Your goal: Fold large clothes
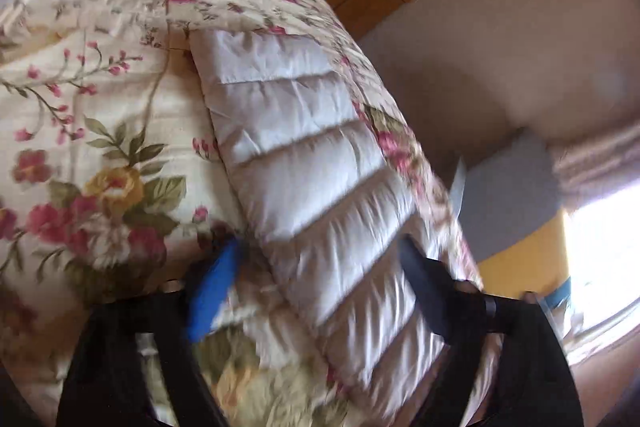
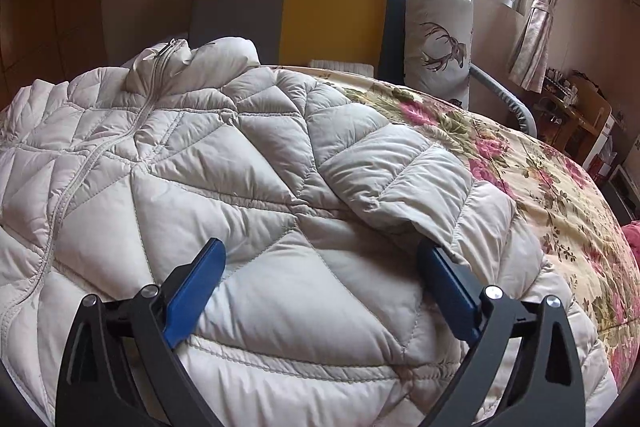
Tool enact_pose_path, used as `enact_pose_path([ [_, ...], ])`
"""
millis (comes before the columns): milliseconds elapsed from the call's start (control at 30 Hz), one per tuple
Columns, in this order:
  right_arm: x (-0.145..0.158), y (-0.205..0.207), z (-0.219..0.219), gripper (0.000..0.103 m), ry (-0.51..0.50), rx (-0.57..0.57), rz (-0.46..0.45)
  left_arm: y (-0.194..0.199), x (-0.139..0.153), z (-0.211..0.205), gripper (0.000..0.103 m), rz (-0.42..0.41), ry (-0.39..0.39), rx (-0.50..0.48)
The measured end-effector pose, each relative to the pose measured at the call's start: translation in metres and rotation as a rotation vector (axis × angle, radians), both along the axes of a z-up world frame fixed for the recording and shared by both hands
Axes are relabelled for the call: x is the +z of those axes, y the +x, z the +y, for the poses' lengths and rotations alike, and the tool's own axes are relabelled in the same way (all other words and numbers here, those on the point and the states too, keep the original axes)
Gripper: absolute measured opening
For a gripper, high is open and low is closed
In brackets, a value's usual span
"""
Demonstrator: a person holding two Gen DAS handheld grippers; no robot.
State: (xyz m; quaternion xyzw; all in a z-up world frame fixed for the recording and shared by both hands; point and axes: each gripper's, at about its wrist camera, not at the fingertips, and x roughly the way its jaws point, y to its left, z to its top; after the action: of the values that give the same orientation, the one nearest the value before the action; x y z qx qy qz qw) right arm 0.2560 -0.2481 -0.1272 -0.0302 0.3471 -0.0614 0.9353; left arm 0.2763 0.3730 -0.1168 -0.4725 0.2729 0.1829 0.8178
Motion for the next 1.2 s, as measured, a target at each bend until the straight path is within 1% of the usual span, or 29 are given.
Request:
enact_pose_path([
  [33,0.000,0.000,0.000,0.097,-0.001,0.000,0.001,0.004,-0.002,0.003,0.061,-0.001,-0.009,0.017],
  [67,-0.001,0.000,0.000,0.097,-0.002,0.000,0.002,0.006,-0.003,0.006,0.049,-0.003,-0.017,0.026],
  [100,-0.001,0.001,0.000,0.097,-0.003,0.000,0.003,0.010,-0.005,0.007,0.042,0.000,-0.026,0.021],
  [133,-0.002,0.001,0.000,0.097,-0.003,0.000,0.004,0.014,-0.007,0.009,0.029,0.008,-0.028,0.015],
  [167,-0.002,0.001,0.000,0.097,-0.002,0.001,0.006,0.016,-0.008,0.011,0.019,0.003,-0.033,0.009],
  [200,-0.002,0.001,-0.001,0.097,-0.002,0.001,0.007,0.014,-0.010,0.013,0.007,-0.017,-0.059,0.002],
  [267,-0.002,0.001,-0.001,0.097,-0.003,0.001,0.007,0.007,-0.010,0.020,0.005,-0.060,-0.080,0.019],
  [333,-0.003,0.001,-0.001,0.097,-0.005,0.001,0.007,-0.007,-0.003,0.023,0.004,-0.090,-0.071,0.042],
  [433,-0.003,0.001,-0.001,0.097,-0.006,0.001,0.007,-0.047,0.011,0.026,0.004,-0.175,-0.064,0.104],
  [467,-0.003,0.001,-0.001,0.097,-0.006,0.001,0.006,-0.060,0.013,0.025,0.004,-0.190,-0.057,0.118],
  [500,-0.003,0.001,-0.001,0.097,-0.006,0.001,0.007,-0.067,0.014,0.023,0.004,-0.188,-0.050,0.116],
  [567,-0.003,0.002,-0.001,0.097,-0.006,0.001,0.008,-0.073,0.007,0.018,0.004,-0.150,-0.032,0.085],
  [600,-0.003,0.002,-0.001,0.097,-0.006,0.001,0.008,-0.074,0.003,0.018,0.004,-0.139,-0.036,0.078],
  [667,-0.003,0.002,-0.001,0.097,-0.006,0.001,0.008,-0.077,-0.007,0.020,0.004,-0.131,-0.079,0.090],
  [733,-0.003,0.002,-0.001,0.098,-0.006,0.001,0.009,-0.075,-0.005,0.020,0.004,-0.131,-0.101,0.112],
  [767,-0.003,0.002,-0.001,0.098,-0.005,0.001,0.010,-0.073,0.000,0.019,0.004,-0.129,-0.095,0.116],
  [833,-0.003,0.002,-0.001,0.098,-0.006,0.002,0.009,-0.069,0.014,0.011,0.004,-0.134,-0.067,0.111],
  [900,-0.003,0.002,-0.002,0.098,-0.005,0.002,0.010,-0.063,0.040,-0.001,0.004,-0.170,-0.025,0.099],
  [1000,-0.003,0.002,-0.002,0.098,-0.004,0.003,0.010,-0.054,0.089,-0.030,0.004,-0.254,0.074,0.059],
  [1033,-0.003,0.002,-0.002,0.098,-0.003,0.004,0.009,-0.052,0.101,-0.038,0.004,-0.276,0.100,0.040],
  [1100,-0.003,0.002,-0.002,0.098,-0.003,0.004,0.009,-0.046,0.125,-0.062,0.004,-0.316,0.166,-0.015],
  [1200,-0.003,0.002,-0.002,0.098,-0.001,0.005,0.010,-0.031,0.161,-0.116,0.004,-0.357,0.326,-0.157],
])
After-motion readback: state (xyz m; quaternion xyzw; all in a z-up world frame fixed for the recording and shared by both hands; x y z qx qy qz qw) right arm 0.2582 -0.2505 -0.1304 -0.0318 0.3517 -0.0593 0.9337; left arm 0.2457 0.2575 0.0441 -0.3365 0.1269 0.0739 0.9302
